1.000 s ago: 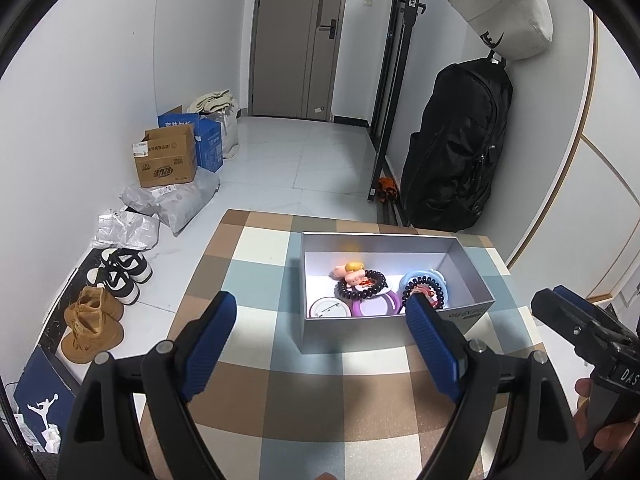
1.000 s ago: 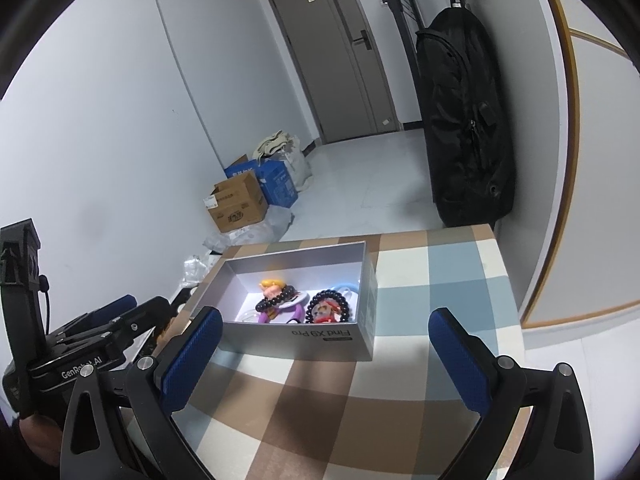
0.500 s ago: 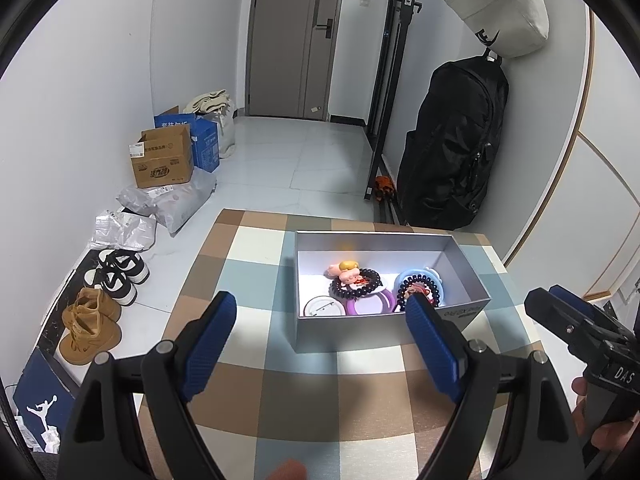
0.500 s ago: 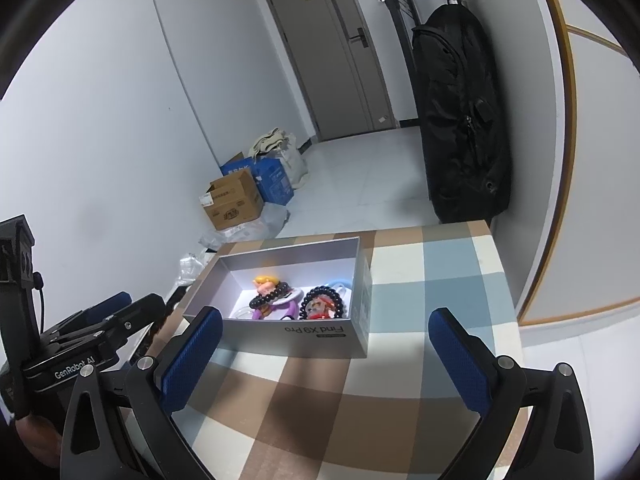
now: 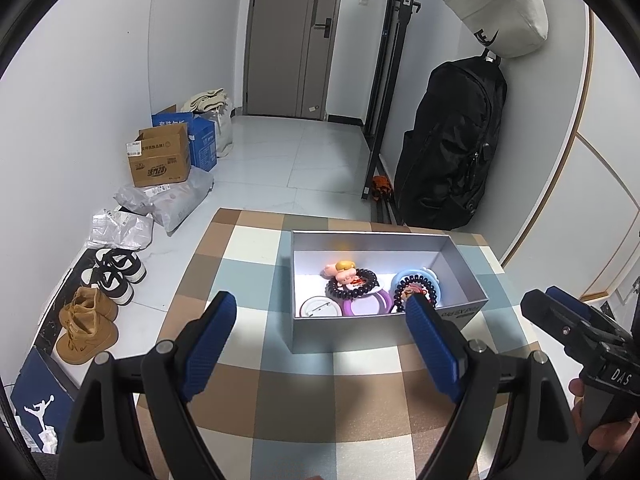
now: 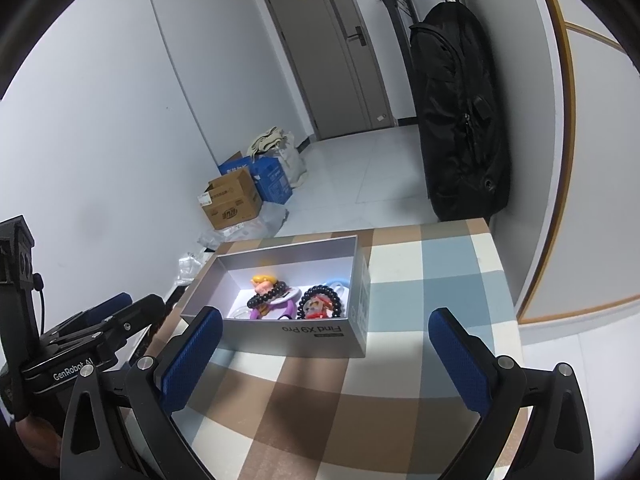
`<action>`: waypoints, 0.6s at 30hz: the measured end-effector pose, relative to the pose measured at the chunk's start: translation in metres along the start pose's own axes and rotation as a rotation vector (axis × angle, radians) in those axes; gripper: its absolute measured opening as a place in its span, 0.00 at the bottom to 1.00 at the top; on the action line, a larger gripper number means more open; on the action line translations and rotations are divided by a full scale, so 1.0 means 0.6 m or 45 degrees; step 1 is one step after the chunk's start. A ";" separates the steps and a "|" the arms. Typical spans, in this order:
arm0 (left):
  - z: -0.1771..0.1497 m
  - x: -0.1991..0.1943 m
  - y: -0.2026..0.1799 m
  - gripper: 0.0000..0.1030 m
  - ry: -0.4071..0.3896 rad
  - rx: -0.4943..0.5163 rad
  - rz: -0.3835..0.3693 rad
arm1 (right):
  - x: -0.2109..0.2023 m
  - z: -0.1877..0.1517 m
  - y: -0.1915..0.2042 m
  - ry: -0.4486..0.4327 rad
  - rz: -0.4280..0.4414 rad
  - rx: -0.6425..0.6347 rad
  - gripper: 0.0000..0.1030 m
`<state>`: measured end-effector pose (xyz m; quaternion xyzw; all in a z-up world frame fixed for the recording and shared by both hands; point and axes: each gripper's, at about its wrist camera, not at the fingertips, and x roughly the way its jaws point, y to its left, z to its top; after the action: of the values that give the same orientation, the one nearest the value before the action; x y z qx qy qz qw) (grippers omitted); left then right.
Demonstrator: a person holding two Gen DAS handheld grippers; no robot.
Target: Organize jewelry
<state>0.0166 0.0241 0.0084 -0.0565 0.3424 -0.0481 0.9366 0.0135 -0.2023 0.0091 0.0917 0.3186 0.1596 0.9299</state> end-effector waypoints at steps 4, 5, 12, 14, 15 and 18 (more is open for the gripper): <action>0.001 0.001 0.000 0.81 0.003 -0.001 0.000 | 0.000 0.000 0.000 0.001 0.000 0.004 1.00; 0.001 0.001 0.000 0.81 0.003 0.000 0.000 | -0.001 0.000 -0.001 0.001 -0.001 0.004 1.00; 0.001 0.001 0.000 0.81 0.002 -0.001 -0.001 | -0.001 -0.002 -0.003 0.002 -0.004 0.004 1.00; 0.001 0.001 0.000 0.81 0.002 -0.001 0.000 | -0.001 -0.002 -0.003 0.003 -0.004 0.005 1.00; 0.001 0.001 0.000 0.81 0.001 0.000 0.000 | -0.001 -0.003 -0.003 0.004 -0.004 0.005 1.00; 0.001 0.001 -0.001 0.81 0.002 -0.001 0.000 | -0.003 -0.004 -0.003 0.004 -0.005 0.002 1.00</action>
<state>0.0174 0.0237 0.0084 -0.0569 0.3433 -0.0481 0.9363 0.0114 -0.2044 0.0078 0.0917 0.3205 0.1575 0.9295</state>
